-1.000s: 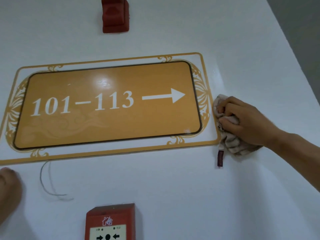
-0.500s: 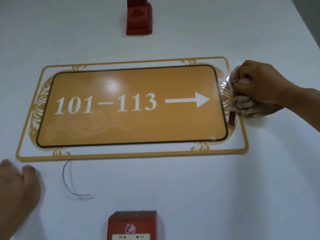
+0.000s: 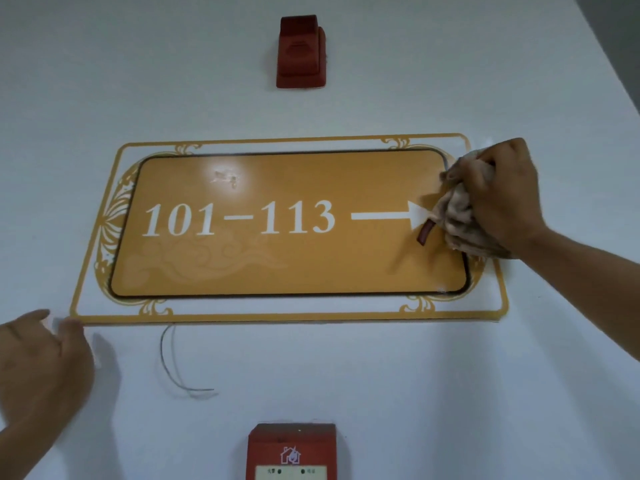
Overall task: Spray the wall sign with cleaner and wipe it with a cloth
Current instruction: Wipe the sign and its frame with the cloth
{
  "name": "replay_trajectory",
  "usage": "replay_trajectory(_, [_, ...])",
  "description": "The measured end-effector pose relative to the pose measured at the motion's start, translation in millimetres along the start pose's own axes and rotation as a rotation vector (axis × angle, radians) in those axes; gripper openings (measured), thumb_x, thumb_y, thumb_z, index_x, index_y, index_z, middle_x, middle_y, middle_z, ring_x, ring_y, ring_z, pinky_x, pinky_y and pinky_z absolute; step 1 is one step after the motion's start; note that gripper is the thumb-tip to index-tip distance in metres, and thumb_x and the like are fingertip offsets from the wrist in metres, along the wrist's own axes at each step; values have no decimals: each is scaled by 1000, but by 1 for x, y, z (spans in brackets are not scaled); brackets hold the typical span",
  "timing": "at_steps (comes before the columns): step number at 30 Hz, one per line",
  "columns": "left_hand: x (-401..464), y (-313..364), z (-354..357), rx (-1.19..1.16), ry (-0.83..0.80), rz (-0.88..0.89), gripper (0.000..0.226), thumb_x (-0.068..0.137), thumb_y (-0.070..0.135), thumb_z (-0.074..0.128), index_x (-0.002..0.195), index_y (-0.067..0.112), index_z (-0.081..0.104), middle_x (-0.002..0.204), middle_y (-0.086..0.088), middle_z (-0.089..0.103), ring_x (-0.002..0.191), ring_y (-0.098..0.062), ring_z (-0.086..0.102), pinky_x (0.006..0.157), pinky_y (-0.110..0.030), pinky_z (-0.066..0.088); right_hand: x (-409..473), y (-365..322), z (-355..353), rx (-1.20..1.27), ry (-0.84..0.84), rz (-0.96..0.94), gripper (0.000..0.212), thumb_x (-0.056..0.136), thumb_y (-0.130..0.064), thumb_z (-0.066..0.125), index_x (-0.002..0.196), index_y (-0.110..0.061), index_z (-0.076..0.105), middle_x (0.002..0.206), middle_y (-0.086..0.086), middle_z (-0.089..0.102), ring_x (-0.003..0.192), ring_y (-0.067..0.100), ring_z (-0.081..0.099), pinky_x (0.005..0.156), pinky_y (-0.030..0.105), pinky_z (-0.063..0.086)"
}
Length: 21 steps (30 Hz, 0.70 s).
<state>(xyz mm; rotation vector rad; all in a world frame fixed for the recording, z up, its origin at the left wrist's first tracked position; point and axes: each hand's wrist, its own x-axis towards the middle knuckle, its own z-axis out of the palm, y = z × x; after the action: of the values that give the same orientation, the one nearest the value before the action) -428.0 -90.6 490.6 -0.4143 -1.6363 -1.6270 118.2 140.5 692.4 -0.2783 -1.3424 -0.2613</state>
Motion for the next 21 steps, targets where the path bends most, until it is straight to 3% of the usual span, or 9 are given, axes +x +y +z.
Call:
replay_trajectory(3, [3,35,-20,-147,-20,11,56,98,42,36,143,10,32,141,-32,43,136,-47,40,115,-62,32,-14,-28,25,49,-50,-49,28,97,-39,46,97,-17,62,112,2,51,98,-11,47,85,6,36])
replay_trajectory(5, [-8,70,-40,-184,37,74,65,93,49,32,142,9,39,138,-33,48,132,-48,44,111,-64,36,-24,-50,44,29,-46,-144,17,100,-35,48,97,-19,53,110,5,47,98,8,52,90,29,47])
replay_trajectory(7, [-23,100,-54,-136,61,204,62,93,47,34,138,5,44,134,-32,47,126,-47,44,106,-65,38,-33,-68,60,31,-45,-201,15,102,-30,50,100,-15,51,108,10,46,97,22,52,89,40,49])
replay_trajectory(11, [-48,138,-71,-105,-20,365,59,94,42,36,137,3,45,136,-28,47,124,-45,43,104,-63,38,-39,-98,74,116,-74,-105,27,104,-30,49,105,-3,52,115,11,45,99,25,53,92,42,48])
replay_trajectory(21, [-94,199,-64,-205,-165,659,59,95,42,38,144,8,44,143,-19,49,134,-35,42,113,-55,35,-38,-102,38,93,-60,-19,28,103,-29,51,104,-1,55,113,9,44,102,24,52,95,39,46])
